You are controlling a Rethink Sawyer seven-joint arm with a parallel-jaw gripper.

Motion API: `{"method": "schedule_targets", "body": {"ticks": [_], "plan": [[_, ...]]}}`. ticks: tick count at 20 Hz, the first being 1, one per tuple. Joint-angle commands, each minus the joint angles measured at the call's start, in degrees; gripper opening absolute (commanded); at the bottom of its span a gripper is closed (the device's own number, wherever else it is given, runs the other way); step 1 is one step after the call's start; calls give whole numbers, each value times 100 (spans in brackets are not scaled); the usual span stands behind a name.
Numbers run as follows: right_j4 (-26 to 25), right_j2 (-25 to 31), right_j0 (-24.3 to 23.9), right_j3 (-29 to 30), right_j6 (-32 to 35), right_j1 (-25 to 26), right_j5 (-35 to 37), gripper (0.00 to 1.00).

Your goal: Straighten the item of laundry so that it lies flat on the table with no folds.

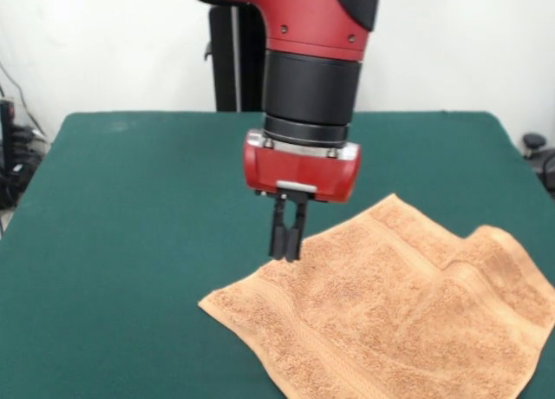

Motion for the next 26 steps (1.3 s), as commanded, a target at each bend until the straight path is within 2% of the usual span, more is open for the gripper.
{"method": "schedule_targets", "body": {"ticks": [1, 11, 26], "plan": [[451, 88, 319, 634, 1556, 590, -256, 0], [847, 56, 453, 604, 1608, 921, -700, 0], [838, 39, 308, 415, 1177, 1521, -1247, 0]]}}
